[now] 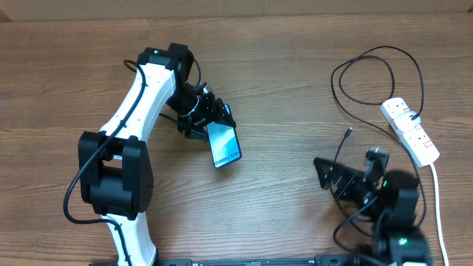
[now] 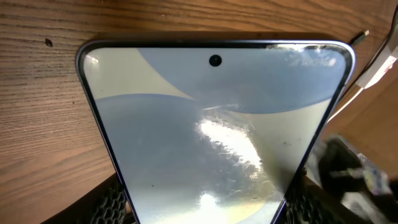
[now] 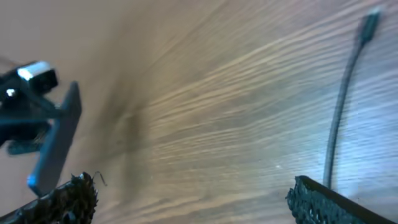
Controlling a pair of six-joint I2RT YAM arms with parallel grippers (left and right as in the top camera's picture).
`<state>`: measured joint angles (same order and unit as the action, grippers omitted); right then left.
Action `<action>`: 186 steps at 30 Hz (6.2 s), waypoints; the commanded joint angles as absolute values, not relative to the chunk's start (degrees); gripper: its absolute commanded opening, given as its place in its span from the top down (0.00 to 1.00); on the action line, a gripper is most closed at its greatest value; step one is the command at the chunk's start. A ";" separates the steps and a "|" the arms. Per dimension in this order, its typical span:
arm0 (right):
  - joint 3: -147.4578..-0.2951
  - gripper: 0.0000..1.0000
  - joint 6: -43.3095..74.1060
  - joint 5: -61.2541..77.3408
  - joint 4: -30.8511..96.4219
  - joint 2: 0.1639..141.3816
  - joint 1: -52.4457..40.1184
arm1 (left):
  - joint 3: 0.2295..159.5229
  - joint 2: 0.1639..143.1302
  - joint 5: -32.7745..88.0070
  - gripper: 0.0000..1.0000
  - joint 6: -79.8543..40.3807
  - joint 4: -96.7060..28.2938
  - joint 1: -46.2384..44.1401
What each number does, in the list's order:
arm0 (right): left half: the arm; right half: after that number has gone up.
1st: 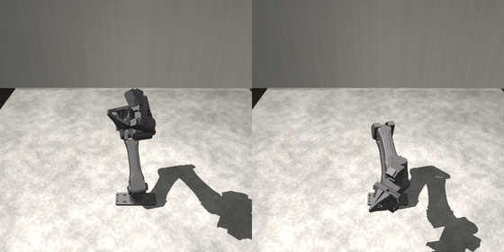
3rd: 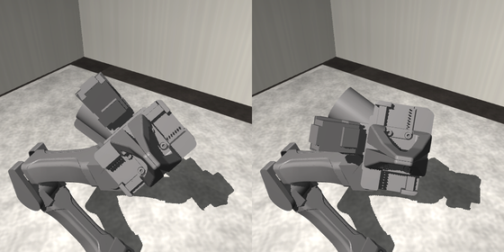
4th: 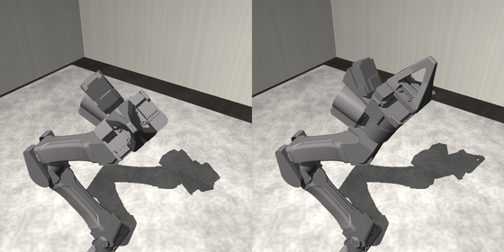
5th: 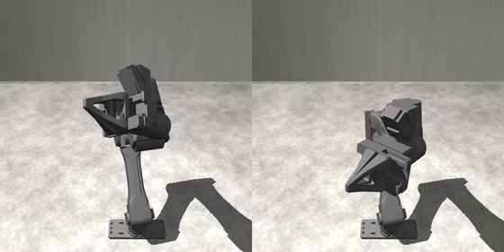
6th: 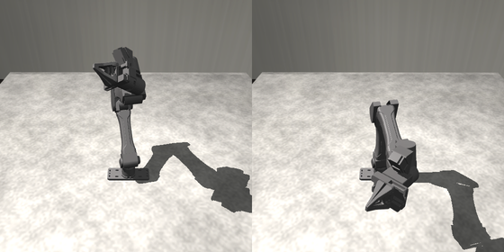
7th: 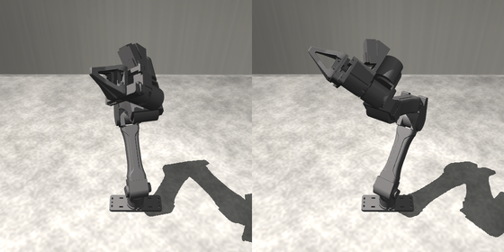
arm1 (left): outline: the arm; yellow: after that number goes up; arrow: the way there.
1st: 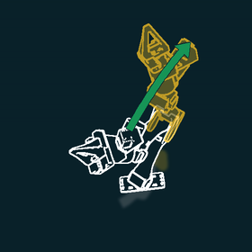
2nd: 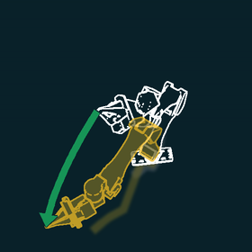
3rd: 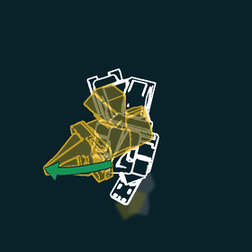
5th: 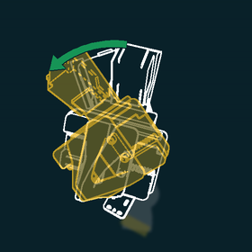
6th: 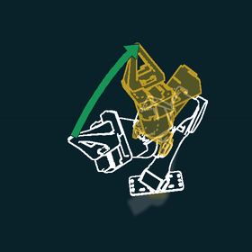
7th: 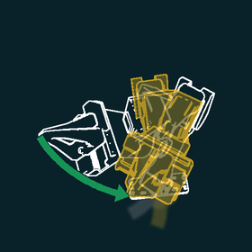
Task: Plug charger to phone and switch on socket
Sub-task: 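Move the right gripper toward the held phone's lower end, then close the right gripper on the phone's bottom edge, then open the left gripper and pull it back, right gripper holding phone, then bring the left gripper to the phone's top end and grasp it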
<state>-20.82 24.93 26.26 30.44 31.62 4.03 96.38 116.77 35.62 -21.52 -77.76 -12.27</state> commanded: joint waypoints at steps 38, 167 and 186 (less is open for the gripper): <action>-47.07 0.00 20.75 27.33 28.58 59.92 -12.10 | 98.02 116.66 55.83 0.51 -48.84 -55.53 -14.39; -41.12 0.96 68.75 7.77 41.23 33.39 -36.86 | 99.59 53.98 2.57 0.00 -28.08 -86.13 -2.37; -15.14 0.96 98.41 35.70 -44.86 65.30 -36.58 | 85.17 51.09 12.62 0.00 -47.81 -91.70 -2.37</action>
<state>-14.44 89.08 27.07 -37.50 60.03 -36.73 90.06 52.07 7.33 -43.53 -92.97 -2.15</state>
